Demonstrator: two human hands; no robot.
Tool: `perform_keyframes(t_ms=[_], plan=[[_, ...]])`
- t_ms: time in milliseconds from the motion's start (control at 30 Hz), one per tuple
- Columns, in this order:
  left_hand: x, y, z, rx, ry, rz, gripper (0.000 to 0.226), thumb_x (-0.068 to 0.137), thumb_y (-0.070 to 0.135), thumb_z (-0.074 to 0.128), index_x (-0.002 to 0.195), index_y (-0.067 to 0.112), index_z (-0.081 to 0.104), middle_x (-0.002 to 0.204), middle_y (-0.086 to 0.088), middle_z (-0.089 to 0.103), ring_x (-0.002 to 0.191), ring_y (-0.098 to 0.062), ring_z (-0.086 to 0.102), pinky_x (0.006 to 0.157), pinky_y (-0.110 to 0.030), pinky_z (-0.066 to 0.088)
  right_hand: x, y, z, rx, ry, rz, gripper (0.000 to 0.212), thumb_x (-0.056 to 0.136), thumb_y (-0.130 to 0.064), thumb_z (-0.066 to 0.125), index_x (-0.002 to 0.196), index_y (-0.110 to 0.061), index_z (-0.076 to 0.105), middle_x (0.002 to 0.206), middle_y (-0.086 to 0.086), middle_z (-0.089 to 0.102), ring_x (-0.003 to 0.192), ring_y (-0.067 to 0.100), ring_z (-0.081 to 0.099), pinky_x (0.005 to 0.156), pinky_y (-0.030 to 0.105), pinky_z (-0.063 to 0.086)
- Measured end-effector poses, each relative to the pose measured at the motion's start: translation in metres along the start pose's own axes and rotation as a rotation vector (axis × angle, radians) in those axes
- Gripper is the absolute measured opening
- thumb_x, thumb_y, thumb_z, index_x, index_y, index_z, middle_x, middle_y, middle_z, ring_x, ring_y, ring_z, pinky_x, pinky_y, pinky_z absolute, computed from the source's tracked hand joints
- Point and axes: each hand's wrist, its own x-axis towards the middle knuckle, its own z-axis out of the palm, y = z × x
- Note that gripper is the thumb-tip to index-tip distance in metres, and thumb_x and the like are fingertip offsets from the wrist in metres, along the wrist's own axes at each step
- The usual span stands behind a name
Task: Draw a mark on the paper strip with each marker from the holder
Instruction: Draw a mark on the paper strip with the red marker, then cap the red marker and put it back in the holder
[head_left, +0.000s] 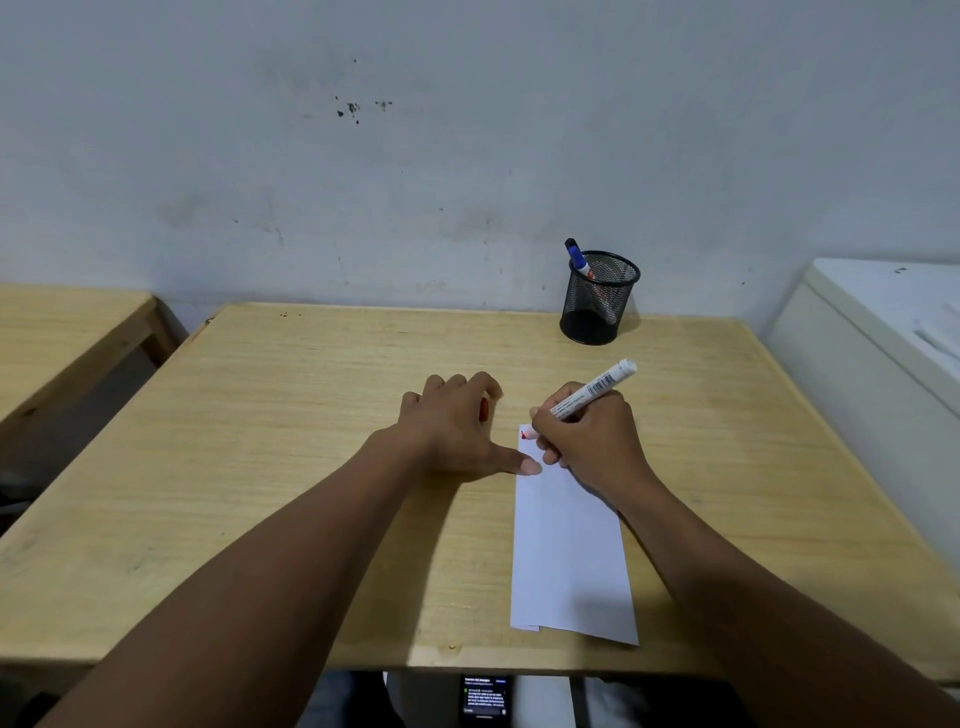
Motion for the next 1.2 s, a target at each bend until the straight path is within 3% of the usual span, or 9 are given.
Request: perform_keyframes(t_ms=[67,133,233,300,433,567,867,1033,1200], plan=[[0.002,-0.003,-0.001,-0.032,-0.007,-0.01,0.099,0.047,0.085,0.074,0.13,0.039,0.046,0.114,0.013,0.059,0.115,-0.016,0.044,0.101,-0.04,0.036,0.004,-0.003,-0.004,0.141,0.046,0.065,0.013,0.089,-0.015,0.072,0.078,-0.01,0.069,0.063,0.008,0.074,0.049,0.02,0.064,0.048,0.03,0.049],[0.004,-0.009,-0.007,-0.208,-0.032,-0.028,0.078,0.051,0.076,0.078,0.115,0.04,0.056,0.101,0.014,0.066,0.105,-0.014,0.058,0.096,-0.035,0.045,0.011,-0.007,-0.01,0.338,0.102,0.174,0.013,0.09,-0.014,0.07,0.079,-0.007,0.07,0.06,0.008,0.069,0.047,0.018,0.056,0.044,0.027,0.041],[0.009,-0.017,-0.016,-0.307,-0.024,0.031,0.022,0.077,0.038,0.082,0.094,0.03,0.071,0.085,0.007,0.074,0.089,-0.016,0.071,0.077,-0.024,0.052,0.02,-0.014,-0.021,0.523,0.091,0.341,0.011,0.09,-0.014,0.072,0.081,-0.008,0.07,0.06,0.006,0.062,0.044,0.011,0.048,0.04,0.021,0.034],[0.012,-0.017,-0.024,-0.319,0.053,0.066,0.004,0.086,0.022,0.075,0.085,0.026,0.075,0.079,0.007,0.073,0.081,-0.013,0.069,0.071,-0.022,0.049,0.028,-0.024,-0.027,0.587,0.034,0.378,0.009,0.089,-0.012,0.074,0.082,-0.008,0.07,0.062,0.007,0.062,0.045,0.01,0.048,0.038,0.019,0.034],[0.019,0.0,-0.051,-0.8,0.153,0.075,0.003,0.089,0.012,0.071,0.087,0.012,0.073,0.079,-0.004,0.073,0.071,-0.019,0.067,0.066,-0.025,0.048,0.049,-0.063,-0.043,0.65,-0.107,0.316,0.01,0.094,-0.012,0.063,0.093,-0.004,0.069,0.068,0.012,0.065,0.046,0.015,0.06,0.046,0.023,0.04],[0.031,0.026,-0.083,-1.075,0.144,0.077,0.017,0.091,0.028,0.074,0.1,0.013,0.07,0.085,0.001,0.076,0.078,-0.019,0.073,0.072,-0.032,0.046,0.069,-0.1,-0.054,0.65,-0.134,0.246,0.014,0.095,-0.013,0.055,0.092,-0.003,0.063,0.063,0.012,0.068,0.044,0.018,0.062,0.052,0.028,0.041],[0.047,0.046,-0.099,-1.227,0.109,0.11,0.016,0.09,0.035,0.073,0.095,0.02,0.073,0.079,0.005,0.073,0.07,-0.015,0.067,0.067,-0.031,0.042,0.086,-0.118,-0.065,0.643,-0.105,0.144,0.019,0.093,-0.012,0.061,0.083,0.001,0.07,0.068,0.014,0.07,0.047,0.018,0.064,0.054,0.028,0.042],[0.051,0.05,-0.094,-1.267,0.098,0.122,0.026,0.089,0.034,0.074,0.105,0.014,0.071,0.078,0.003,0.072,0.069,-0.015,0.067,0.067,-0.031,0.042,0.089,-0.113,-0.064,0.673,-0.13,0.133,0.019,0.095,-0.014,0.065,0.086,0.0,0.071,0.069,0.013,0.074,0.052,0.017,0.07,0.053,0.025,0.048],[0.055,0.053,-0.092,-1.32,0.132,0.147,0.018,0.091,0.031,0.074,0.095,0.013,0.072,0.072,0.002,0.069,0.066,-0.014,0.067,0.068,-0.03,0.044,0.093,-0.109,-0.065,0.699,-0.139,0.124,0.018,0.096,-0.016,0.068,0.086,-0.002,0.072,0.068,0.01,0.074,0.052,0.014,0.07,0.051,0.022,0.049]])
